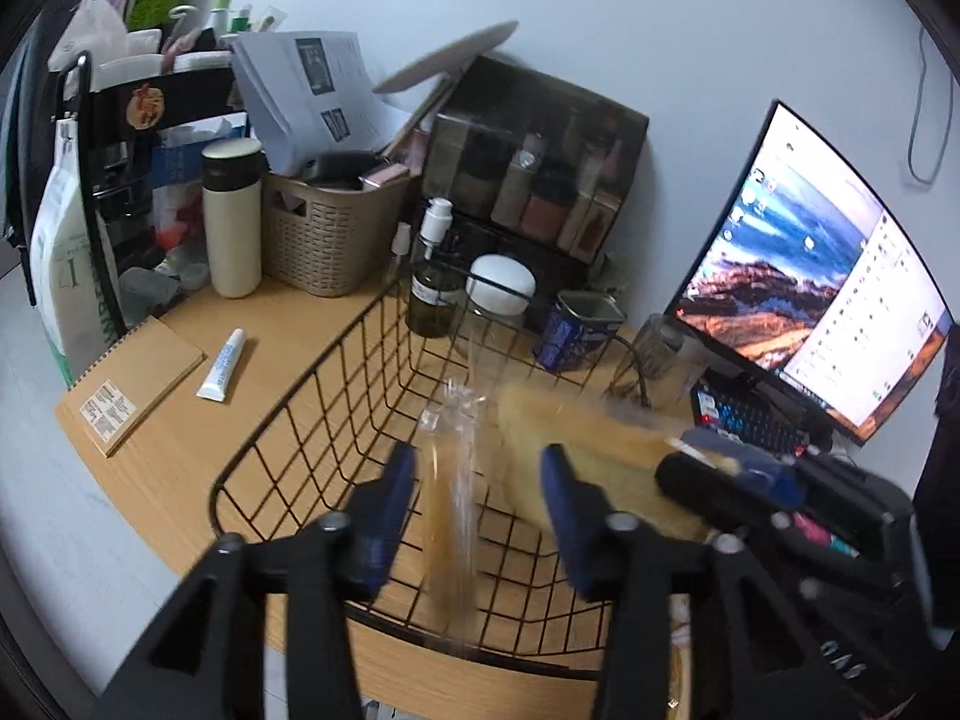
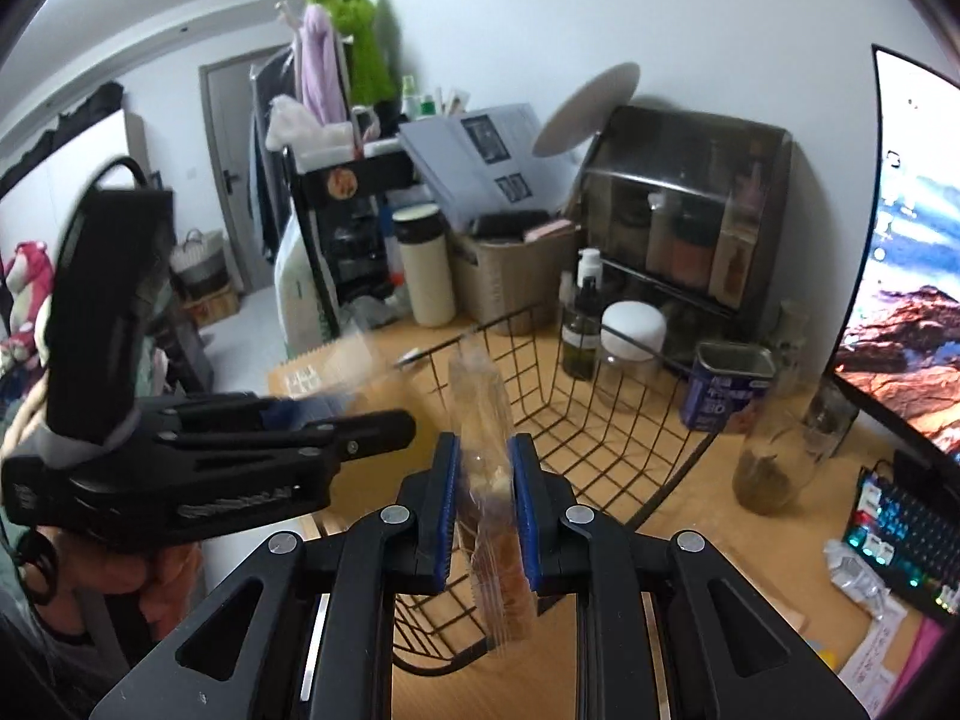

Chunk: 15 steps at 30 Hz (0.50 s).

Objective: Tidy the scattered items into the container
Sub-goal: 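Carry both bread bags over the wire basket and open both grippers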

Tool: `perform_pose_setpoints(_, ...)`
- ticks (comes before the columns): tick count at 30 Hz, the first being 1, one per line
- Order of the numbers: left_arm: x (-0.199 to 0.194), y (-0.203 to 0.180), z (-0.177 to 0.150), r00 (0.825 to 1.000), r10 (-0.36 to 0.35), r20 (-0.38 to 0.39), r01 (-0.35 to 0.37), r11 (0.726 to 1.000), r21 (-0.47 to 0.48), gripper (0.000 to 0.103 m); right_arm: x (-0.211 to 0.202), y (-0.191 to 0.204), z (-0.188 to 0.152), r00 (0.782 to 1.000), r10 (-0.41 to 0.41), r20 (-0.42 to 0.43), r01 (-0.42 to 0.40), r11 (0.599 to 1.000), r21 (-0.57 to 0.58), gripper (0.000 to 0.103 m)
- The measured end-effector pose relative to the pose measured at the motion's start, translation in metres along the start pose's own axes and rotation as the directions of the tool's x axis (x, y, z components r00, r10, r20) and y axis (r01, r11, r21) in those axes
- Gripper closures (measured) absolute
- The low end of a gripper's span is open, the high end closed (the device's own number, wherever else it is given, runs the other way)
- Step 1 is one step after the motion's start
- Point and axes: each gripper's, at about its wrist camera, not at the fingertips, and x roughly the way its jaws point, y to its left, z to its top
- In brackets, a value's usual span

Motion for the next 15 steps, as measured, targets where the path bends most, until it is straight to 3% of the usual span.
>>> perform_pose_setpoints(4, -0.004, 0.0, 0.0, 1.0, -0.005, -0.011, 0.005, 1.0, -0.015, 0.049, 0.002, -0.004, 0.001, 1.0, -0.013, 0.01, 0.013, 1.0, 0.008, 0.061)
perform_pose_setpoints(11, -0.014, -0.028, -0.001, 0.999, -0.047, -0.006, 0.047, 0.998, 0.032, 0.048, -0.041, -0.031, 0.004, 0.995, -0.073, 0.069, 0.069, 0.996, 0.064, 0.059)
perform_pose_setpoints(15, -0.013, -0.064, -0.011, 0.991, -0.123, -0.05, 0.128, 0.987, 0.099, 0.043, -0.088, -0.06, -0.004, 0.982, -0.156, 0.103, 0.147, 0.985, 0.096, 0.049)
